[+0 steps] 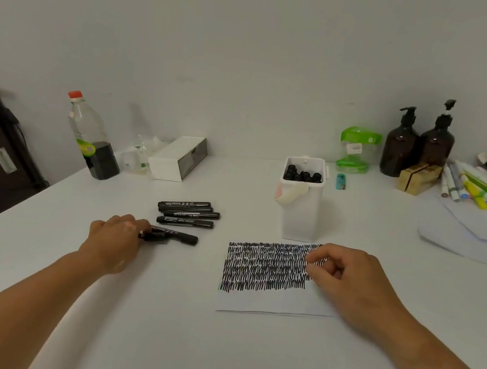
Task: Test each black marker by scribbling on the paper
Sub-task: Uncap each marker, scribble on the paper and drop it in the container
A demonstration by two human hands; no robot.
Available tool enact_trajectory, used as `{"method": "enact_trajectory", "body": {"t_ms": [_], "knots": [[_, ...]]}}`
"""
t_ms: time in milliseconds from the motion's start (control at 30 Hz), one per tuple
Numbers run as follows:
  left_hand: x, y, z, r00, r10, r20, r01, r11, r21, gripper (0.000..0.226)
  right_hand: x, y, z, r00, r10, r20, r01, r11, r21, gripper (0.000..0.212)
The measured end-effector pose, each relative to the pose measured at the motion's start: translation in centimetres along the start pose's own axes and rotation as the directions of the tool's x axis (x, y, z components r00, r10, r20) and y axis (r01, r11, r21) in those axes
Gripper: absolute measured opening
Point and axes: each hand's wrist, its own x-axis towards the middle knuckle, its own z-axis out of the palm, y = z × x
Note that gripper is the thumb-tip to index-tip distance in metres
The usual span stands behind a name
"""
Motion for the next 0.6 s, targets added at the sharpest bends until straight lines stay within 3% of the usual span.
{"method": "enact_trajectory", "body": {"t_ms": [167,300,367,433,500,600], "knots": [[-1.3,3.1,-2.2,0.998,0.055,0.011,-0.05,0.968,-0.247,0.014,0.0,-0.2,-0.1,1.0,0.005,-0.009,-0.005,1.0,0.005,0.021],[-1.9,6.2,-4.2,0.996,0.091,0.022,-0.063,0.823,-0.565,0.007,0.0,-0.3,-0.3,1.0,0.0,-0.012,0.0,1.0,0.007,0.02],[-2.1,7.9,-4.9,0.993,0.078,0.085,0.02,0.61,-0.792,0.006,-0.1,-0.4,-0.3,1.0,-0.003,-0.017,0.003,1.0,-0.002,0.021],[-2.5,9.6,-5.3,0.985,0.097,0.141,0.111,0.268,-0.957,0.011,-0.2,-0.5,-0.4,1.0,-0.008,-0.018,0.008,1.0,-0.016,0.021],[-2.9,11.4,-5.4,0.975,0.133,0.179,0.186,-0.046,-0.981,0.021,-0.2,-0.7,-0.3,1.0,-0.011,-0.013,0.011,1.0,-0.011,0.021],[-3.4,14.4,-5.4,0.949,0.245,0.198,0.271,-0.312,-0.911,0.011,-0.4,-1.2,-0.2,1.0,-0.008,0.006,0.008,0.999,0.032,0.016]]}}
